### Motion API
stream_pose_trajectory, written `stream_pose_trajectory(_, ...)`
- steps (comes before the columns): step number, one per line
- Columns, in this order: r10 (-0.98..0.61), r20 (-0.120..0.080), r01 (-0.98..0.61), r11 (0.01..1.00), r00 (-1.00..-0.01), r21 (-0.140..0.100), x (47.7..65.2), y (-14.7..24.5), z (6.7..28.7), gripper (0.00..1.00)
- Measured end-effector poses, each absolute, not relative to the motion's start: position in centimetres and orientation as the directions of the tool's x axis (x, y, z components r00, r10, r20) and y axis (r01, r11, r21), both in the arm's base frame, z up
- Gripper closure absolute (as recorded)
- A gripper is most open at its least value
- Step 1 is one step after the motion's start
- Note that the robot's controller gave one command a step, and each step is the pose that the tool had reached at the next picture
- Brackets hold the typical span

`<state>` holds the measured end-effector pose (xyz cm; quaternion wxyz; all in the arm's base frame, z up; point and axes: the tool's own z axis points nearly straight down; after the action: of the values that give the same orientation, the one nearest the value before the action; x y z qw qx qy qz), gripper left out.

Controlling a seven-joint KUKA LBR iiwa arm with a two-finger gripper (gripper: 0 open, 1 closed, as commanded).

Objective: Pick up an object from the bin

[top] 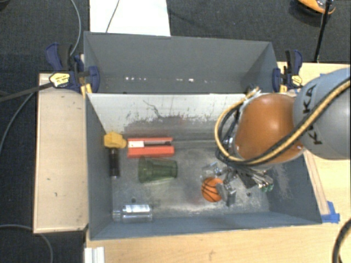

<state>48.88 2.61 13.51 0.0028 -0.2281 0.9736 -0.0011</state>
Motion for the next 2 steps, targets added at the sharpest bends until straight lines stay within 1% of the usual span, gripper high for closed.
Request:
stream_pose_trajectory(1, -0.444, -0.005, -0.444, 0.896, -0.896, -0.003, 48.9, 2.6, 13.5, 1.00)
stream_pose_trajectory(2, -0.462, -0.003, -0.462, 0.887, -0.887, -0.002, 49.2, 2.8, 17.2, 1.00)
